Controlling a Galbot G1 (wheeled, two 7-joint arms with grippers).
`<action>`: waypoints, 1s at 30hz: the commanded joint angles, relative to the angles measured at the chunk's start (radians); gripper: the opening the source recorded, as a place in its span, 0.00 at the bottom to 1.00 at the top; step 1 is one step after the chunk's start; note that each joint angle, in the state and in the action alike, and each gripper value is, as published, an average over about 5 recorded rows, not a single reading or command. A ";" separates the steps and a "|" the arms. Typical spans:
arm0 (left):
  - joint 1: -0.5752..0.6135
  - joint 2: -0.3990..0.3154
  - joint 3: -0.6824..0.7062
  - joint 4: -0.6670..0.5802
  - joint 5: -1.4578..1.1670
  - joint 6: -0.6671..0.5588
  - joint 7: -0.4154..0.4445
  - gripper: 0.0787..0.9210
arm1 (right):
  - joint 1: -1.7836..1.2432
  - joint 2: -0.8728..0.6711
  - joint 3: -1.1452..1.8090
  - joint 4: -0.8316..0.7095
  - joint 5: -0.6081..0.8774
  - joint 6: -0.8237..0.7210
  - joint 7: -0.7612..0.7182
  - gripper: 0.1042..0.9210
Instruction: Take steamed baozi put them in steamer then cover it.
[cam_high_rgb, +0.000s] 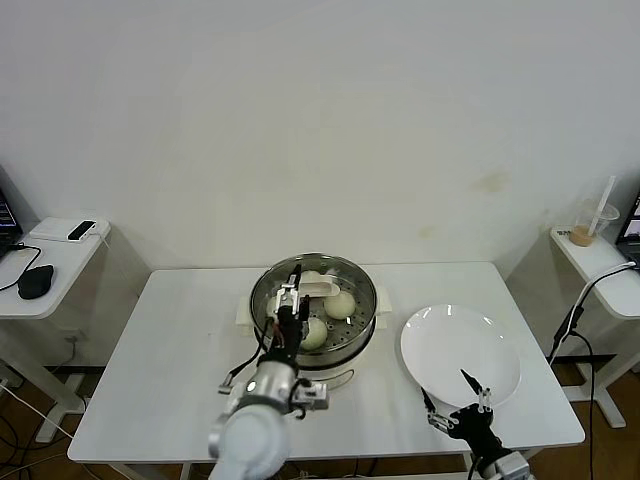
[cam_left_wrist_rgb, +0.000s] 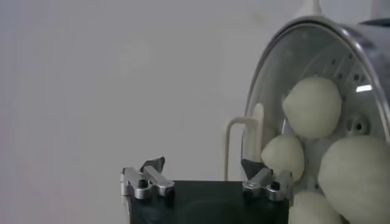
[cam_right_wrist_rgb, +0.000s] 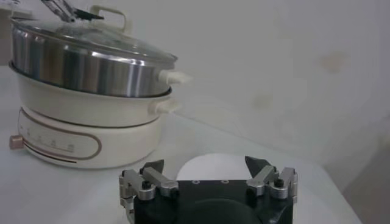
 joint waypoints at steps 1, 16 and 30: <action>0.317 0.088 -0.244 -0.281 -0.747 -0.116 -0.224 0.88 | -0.002 -0.002 -0.008 -0.008 0.001 0.010 0.001 0.88; 0.644 0.021 -0.604 -0.194 -1.609 -0.358 -0.403 0.88 | -0.019 -0.038 -0.047 -0.006 0.068 0.052 0.007 0.88; 0.670 -0.047 -0.509 -0.084 -1.540 -0.426 -0.389 0.88 | -0.046 -0.072 -0.060 -0.001 0.133 0.040 0.035 0.88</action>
